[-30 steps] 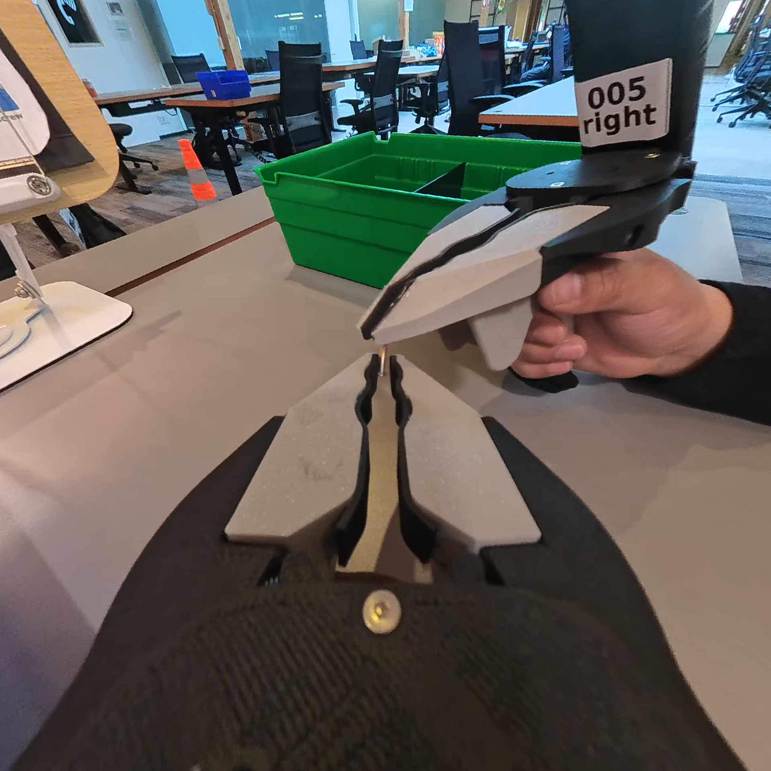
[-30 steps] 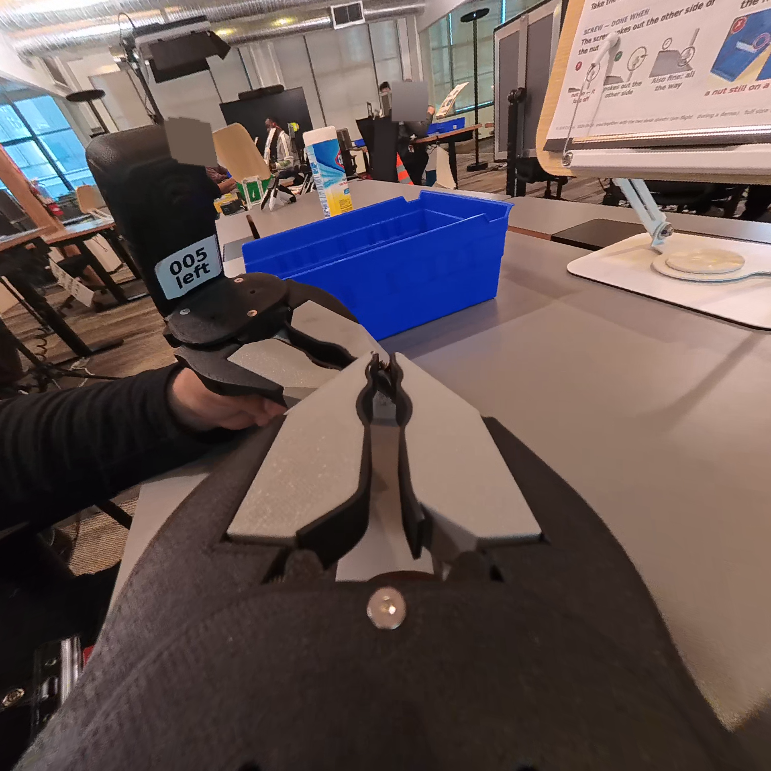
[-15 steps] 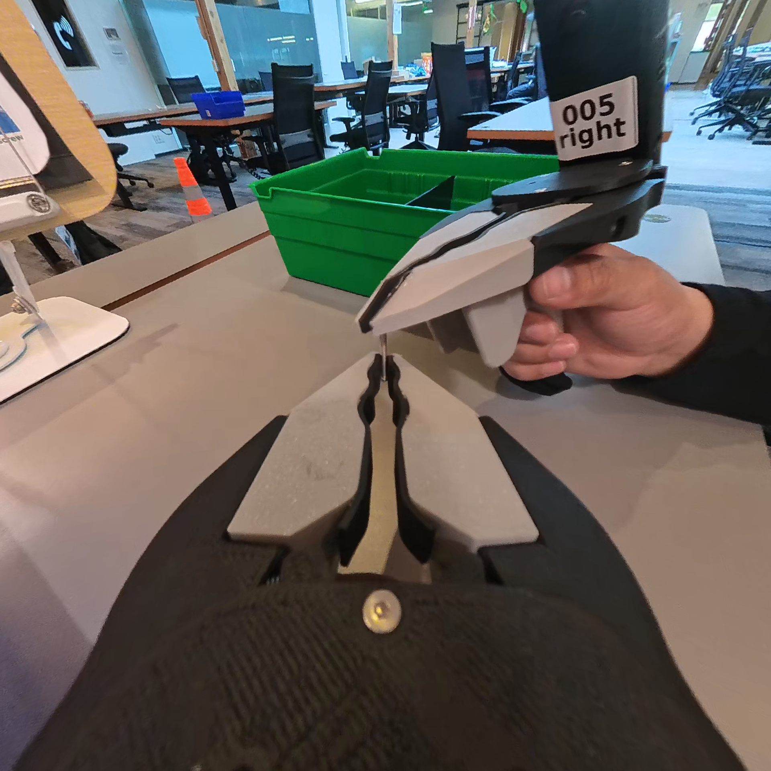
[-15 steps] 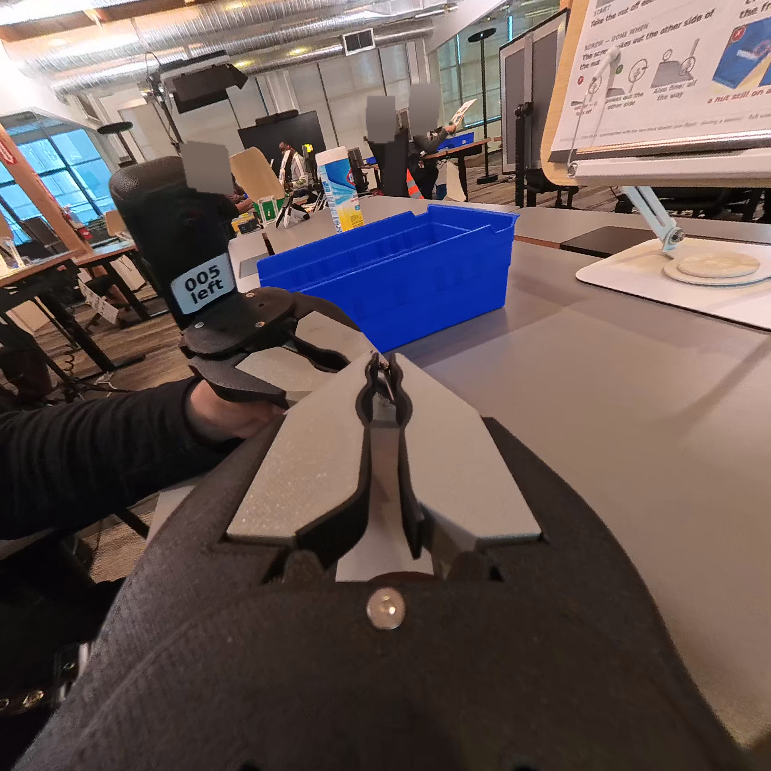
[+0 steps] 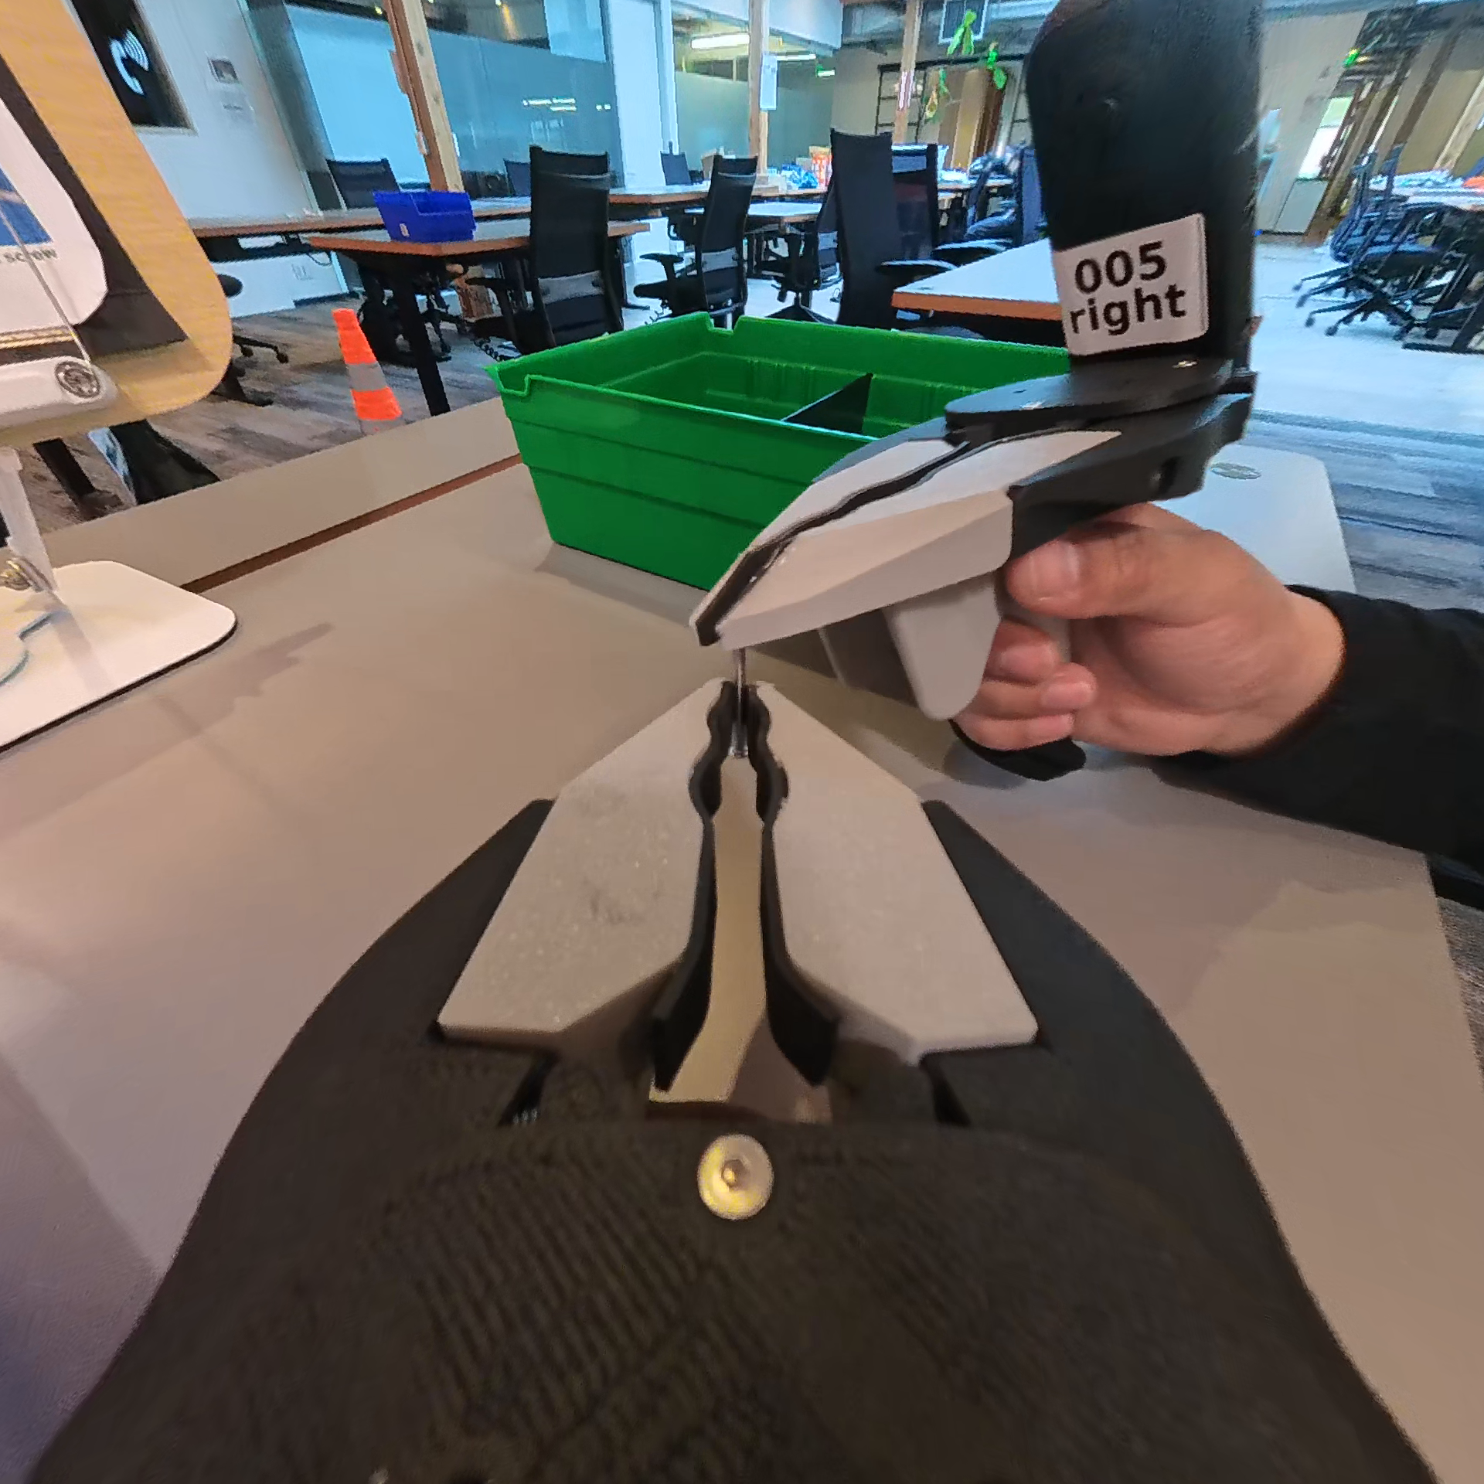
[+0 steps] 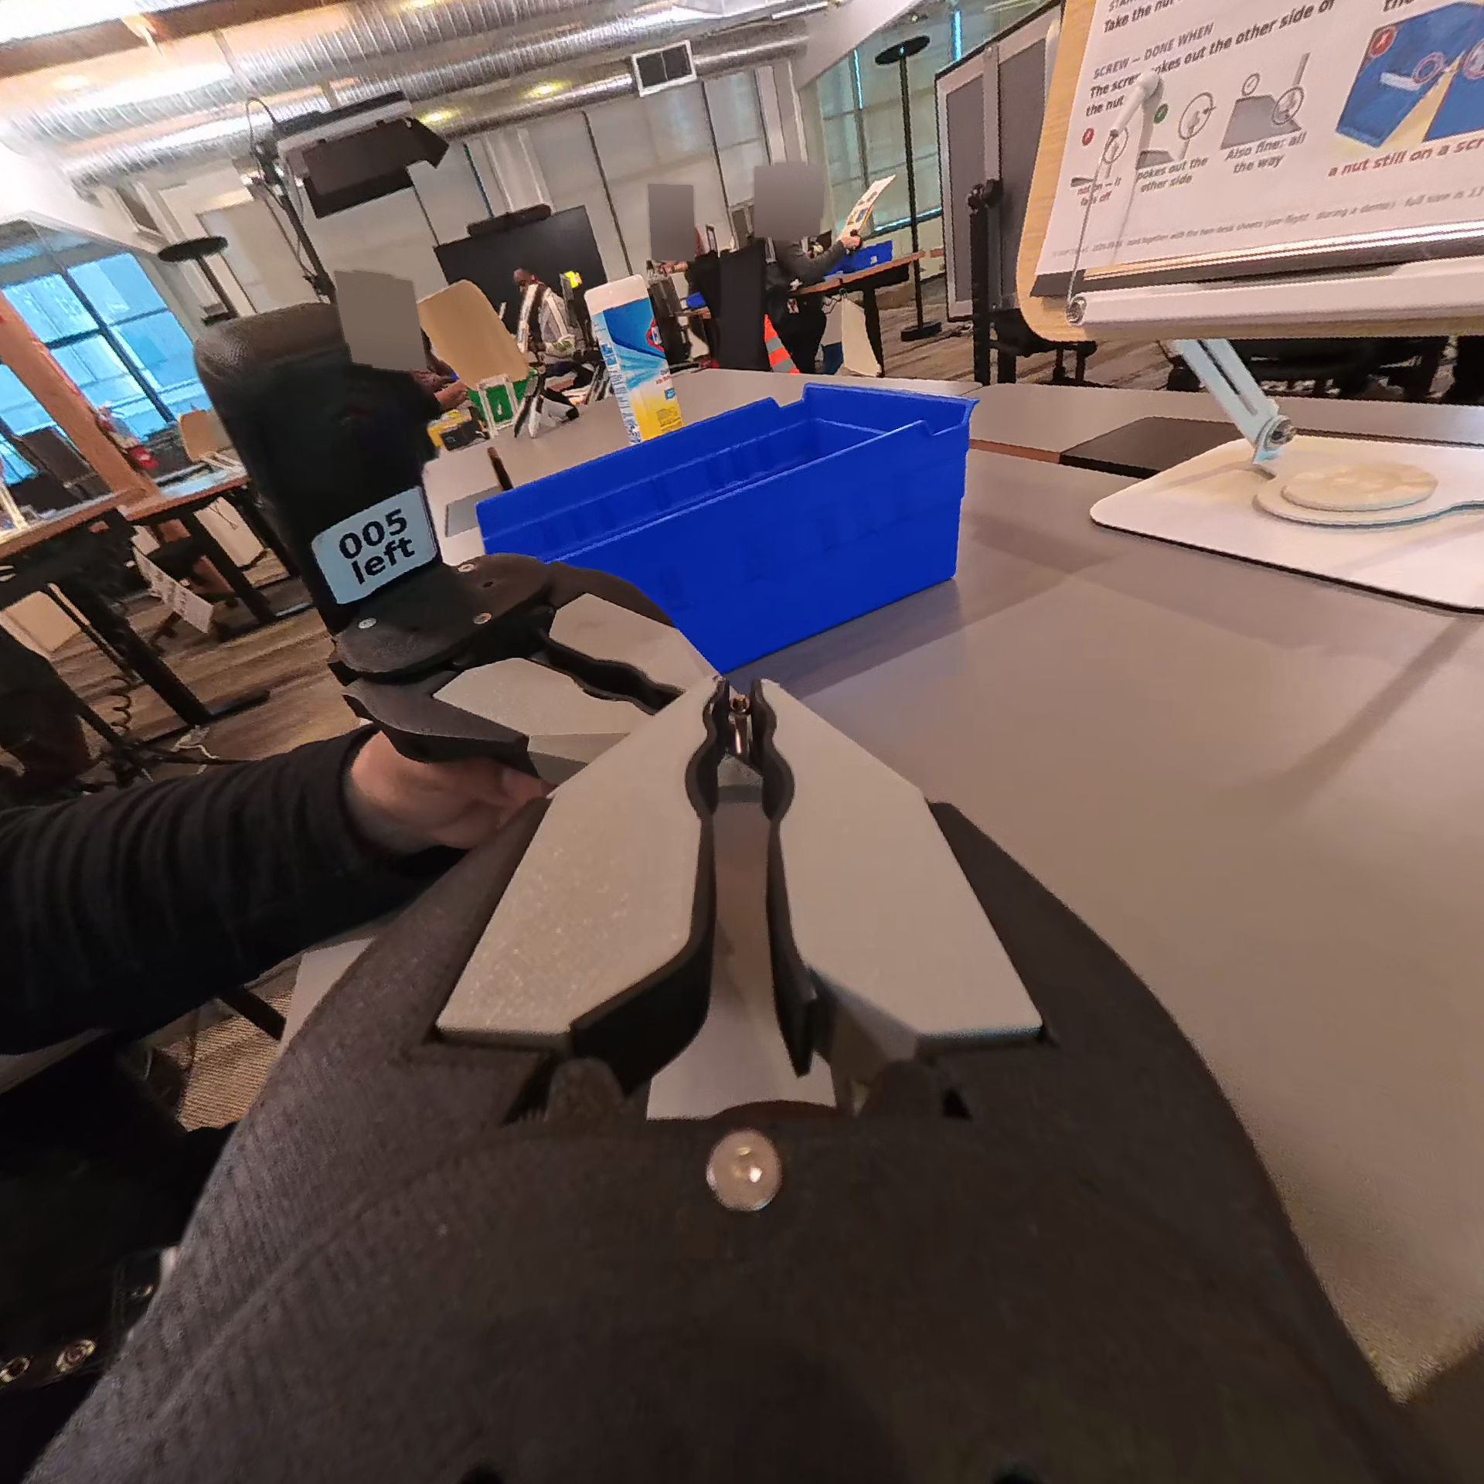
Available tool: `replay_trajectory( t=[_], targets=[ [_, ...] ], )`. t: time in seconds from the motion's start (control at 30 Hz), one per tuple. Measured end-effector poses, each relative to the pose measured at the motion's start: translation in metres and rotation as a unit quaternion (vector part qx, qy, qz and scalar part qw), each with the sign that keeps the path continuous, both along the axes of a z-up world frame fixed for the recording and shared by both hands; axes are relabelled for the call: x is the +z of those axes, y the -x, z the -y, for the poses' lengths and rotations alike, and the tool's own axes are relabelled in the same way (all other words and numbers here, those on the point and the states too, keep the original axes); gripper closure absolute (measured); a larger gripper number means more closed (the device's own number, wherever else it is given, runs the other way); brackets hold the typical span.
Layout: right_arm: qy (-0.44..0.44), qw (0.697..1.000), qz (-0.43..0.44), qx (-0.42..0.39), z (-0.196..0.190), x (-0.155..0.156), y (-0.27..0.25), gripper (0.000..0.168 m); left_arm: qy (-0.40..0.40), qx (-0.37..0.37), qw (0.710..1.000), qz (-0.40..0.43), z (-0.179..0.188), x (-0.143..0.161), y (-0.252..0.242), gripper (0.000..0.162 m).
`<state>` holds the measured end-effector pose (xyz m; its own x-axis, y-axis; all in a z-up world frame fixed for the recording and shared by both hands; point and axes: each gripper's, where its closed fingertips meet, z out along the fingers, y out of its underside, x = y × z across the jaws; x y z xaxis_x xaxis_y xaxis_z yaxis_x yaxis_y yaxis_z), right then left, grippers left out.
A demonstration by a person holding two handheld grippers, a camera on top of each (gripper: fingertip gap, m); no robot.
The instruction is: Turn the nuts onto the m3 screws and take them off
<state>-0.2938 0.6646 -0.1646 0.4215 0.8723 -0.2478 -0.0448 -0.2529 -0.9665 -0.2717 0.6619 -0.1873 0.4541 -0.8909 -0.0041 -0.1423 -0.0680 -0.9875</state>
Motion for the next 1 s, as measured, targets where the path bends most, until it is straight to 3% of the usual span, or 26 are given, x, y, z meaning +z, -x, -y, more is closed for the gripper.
replay_trajectory(
  t=[0.03, 0.47, 0.73, 1.0],
  targets=[
    [0.002, 1.000, -0.001, 0.001, 0.000, 0.000, 0.000, 0.167, 0.000, 0.000, 1.000, -0.001, 0.000, 0.000, 0.000, 0.161],
    [0.007, 1.000, 0.008, -0.010, -0.004, -0.005, 0.000, 0.166, 0.069, -0.021, 0.997, 0.020, 0.000, -0.005, 0.001, 0.162],
    [-0.010, 1.000, -0.013, -0.008, -0.001, 0.005, -0.003, 0.155, 0.081, 0.019, 0.994, 0.069, -0.015, 0.006, 0.016, 0.162],
    [-0.043, 0.999, -0.009, -0.012, 0.003, 0.010, 0.001, 0.145, 0.069, -0.001, 0.995, 0.071, -0.008, 0.010, 0.011, 0.162]
  ],
)
